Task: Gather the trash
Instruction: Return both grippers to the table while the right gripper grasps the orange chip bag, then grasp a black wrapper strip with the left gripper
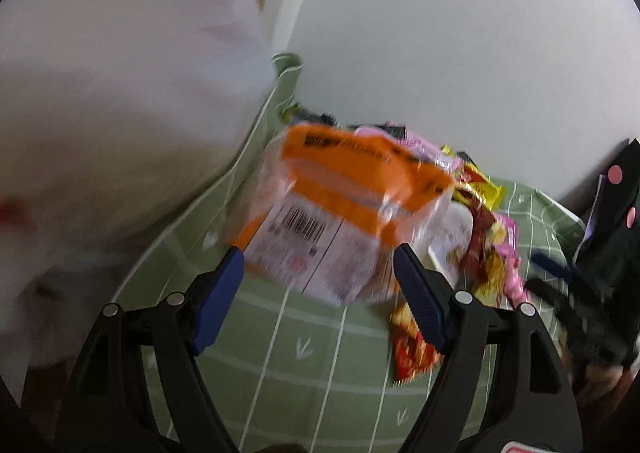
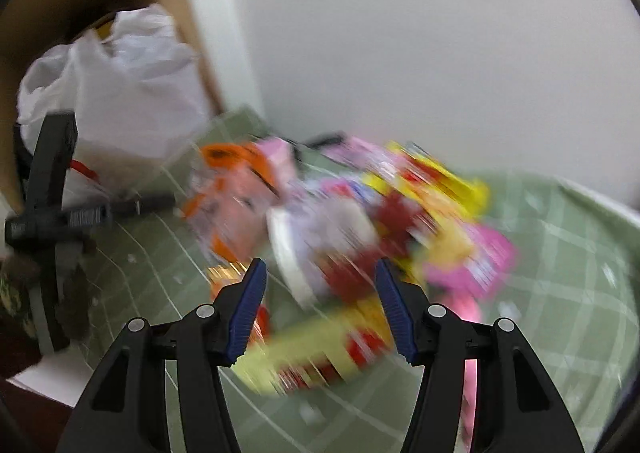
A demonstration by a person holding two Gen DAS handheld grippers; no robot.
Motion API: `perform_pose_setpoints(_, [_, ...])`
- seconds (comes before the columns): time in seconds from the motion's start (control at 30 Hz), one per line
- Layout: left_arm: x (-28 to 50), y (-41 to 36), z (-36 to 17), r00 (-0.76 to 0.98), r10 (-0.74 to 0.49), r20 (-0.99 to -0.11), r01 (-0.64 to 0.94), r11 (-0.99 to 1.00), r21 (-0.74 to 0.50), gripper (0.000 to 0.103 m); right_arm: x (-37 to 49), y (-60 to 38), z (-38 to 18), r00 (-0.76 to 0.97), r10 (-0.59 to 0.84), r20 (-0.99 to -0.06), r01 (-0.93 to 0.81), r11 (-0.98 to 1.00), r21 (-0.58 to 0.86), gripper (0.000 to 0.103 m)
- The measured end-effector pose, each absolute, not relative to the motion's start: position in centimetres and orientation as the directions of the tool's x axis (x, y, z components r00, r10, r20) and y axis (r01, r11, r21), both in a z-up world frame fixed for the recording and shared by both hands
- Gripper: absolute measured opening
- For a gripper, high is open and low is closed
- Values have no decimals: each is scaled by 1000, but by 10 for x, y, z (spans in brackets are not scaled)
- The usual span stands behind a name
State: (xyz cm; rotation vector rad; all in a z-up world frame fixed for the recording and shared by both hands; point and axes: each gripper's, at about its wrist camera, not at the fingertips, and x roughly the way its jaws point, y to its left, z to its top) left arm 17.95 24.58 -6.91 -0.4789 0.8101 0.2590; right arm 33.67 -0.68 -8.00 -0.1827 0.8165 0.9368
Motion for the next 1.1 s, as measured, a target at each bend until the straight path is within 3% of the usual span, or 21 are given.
perform_pose_setpoints(0.1, [162,241,-72,653,65,-755,-403,873,-274,73,347,39,-76,259,709,-656,-824,516,234,54])
perform_pose_setpoints(0.23, [141,242,-76,642,82,-762,-407,879,-249,73,357,91,-87,212,705,-677,-852,472,225,53])
perform_pose_setpoints(0.3, [135,243,-77,636,86,-767,-411,879,-242,73,364,109,-98,174,687,-705,-855,461,238,38])
perform_pose_setpoints(0.33, [133,244,-77,635,88,-767,-410,880,-239,73,368,117,-106,145,669,-729,-852,458,252,25])
perform_pose_setpoints(0.43, [131,242,-72,650,83,-756,-386,893,-234,73,373,109,-104,136,663,-737,-835,477,275,12])
perform_pose_setpoints(0.6, [154,235,-64,690,34,-723,-310,917,-252,73,377,29,-52,295,693,-657,-760,587,279,8])
perform_pose_setpoints(0.73, [200,234,-50,724,-26,-689,-255,918,-303,73,387,-47,-20,516,576,-634,-648,747,151,8])
perform_pose_setpoints(0.9, [271,226,-35,759,-17,-651,-201,945,-259,73,397,-112,-28,577,476,-663,-503,847,171,8])
perform_pose_setpoints(1.0, [314,230,-35,726,25,-687,-214,958,-191,70,394,-129,-38,580,444,-683,-467,868,168,8])
perform_pose_setpoints(1.1, [342,243,-46,689,22,-724,-279,931,-237,67,391,-147,-48,576,431,-695,-431,882,189,8])
